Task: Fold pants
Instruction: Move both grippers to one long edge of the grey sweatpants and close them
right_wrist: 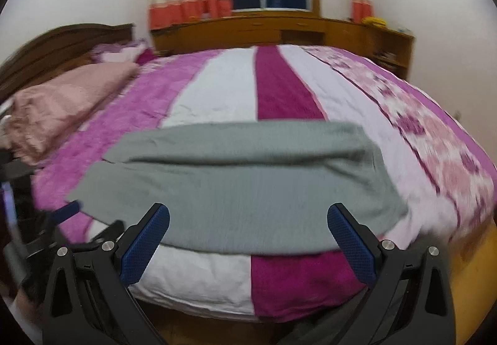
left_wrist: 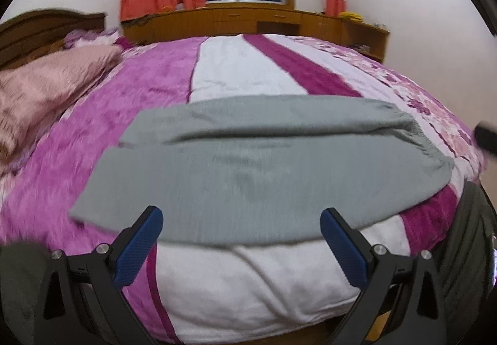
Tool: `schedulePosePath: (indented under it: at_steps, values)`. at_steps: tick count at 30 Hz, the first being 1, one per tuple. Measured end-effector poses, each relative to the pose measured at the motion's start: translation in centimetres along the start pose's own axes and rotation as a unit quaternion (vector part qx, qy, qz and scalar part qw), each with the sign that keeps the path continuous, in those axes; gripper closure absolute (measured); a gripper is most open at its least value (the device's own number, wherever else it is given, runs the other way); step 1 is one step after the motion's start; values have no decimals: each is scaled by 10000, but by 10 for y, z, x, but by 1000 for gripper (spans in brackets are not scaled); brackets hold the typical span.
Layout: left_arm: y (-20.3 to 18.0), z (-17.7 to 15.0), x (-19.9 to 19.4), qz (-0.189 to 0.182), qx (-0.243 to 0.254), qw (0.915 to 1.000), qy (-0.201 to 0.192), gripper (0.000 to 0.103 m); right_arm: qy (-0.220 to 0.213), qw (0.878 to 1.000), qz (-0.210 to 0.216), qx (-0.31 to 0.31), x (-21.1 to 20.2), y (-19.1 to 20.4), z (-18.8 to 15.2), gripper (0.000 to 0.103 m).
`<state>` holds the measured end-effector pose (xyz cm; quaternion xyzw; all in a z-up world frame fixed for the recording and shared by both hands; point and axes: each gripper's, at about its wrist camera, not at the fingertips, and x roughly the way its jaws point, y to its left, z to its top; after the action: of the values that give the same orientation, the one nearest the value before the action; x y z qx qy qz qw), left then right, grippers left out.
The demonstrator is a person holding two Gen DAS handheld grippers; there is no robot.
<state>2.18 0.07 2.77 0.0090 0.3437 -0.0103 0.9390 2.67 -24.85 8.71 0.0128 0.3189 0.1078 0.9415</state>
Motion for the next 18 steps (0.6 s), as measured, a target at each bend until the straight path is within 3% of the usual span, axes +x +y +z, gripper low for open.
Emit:
schedulePosePath:
  at_steps: [4,7,14,18]
  values:
    - [1,27,2,-163,356,9991,-153,0,18,9982,539,-245,-16,-32,40,5]
    - [2,46,10,-128,532,9982,-246,0,143,9965,487,-657,-6,-46,68,5]
    - [2,87,40,56,1049,9940,-302,0,753,9819,680,-1598,61,-47,96,6]
    - [5,103,64,-16,1110,9936,-206,0,818,9713,1068,-1959,93,-47,96,7]
